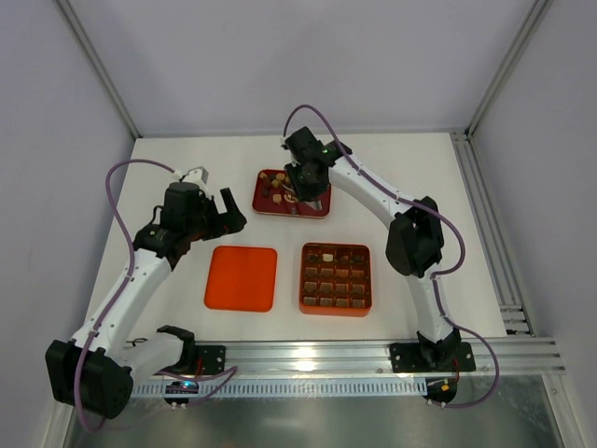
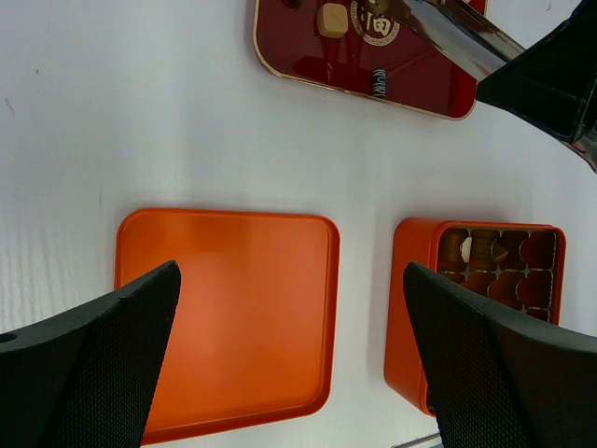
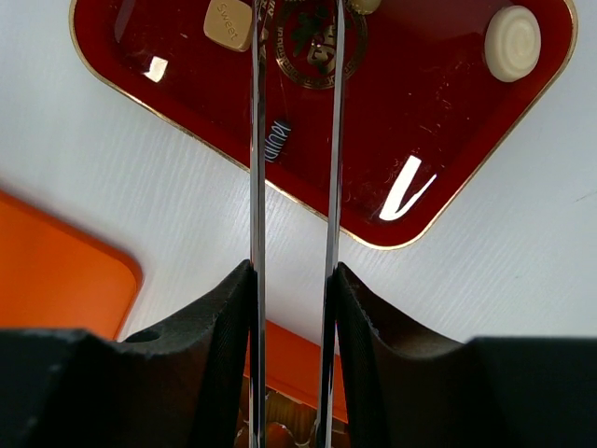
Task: Pack the chocolate
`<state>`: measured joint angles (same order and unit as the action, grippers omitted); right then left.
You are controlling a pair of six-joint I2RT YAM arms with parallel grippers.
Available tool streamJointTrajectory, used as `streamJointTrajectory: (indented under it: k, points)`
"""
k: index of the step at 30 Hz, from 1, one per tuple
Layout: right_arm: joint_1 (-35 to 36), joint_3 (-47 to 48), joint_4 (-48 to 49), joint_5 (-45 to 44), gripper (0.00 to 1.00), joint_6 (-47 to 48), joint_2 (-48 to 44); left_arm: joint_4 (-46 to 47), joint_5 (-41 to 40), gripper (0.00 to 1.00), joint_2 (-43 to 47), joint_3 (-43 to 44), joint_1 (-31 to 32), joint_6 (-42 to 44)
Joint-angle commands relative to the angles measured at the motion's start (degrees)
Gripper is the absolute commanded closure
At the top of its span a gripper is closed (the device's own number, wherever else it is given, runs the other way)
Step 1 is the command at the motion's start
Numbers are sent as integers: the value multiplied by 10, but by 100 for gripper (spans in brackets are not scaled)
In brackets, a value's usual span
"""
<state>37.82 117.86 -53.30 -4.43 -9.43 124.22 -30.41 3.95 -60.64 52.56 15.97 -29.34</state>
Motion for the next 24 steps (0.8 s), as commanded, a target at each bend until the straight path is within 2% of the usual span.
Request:
streamJointTrajectory:
  k: [1, 20, 24]
  points:
    - [6, 16, 7, -8, 59, 8, -1, 13, 4, 0, 4, -1, -1, 7]
    - [11, 25, -1, -14, 60, 4, 14, 13, 4, 0, 6, 0, -1, 7]
    - [12, 23, -2, -15, 66, 2, 12, 13, 5, 0, 7, 1, -1, 6]
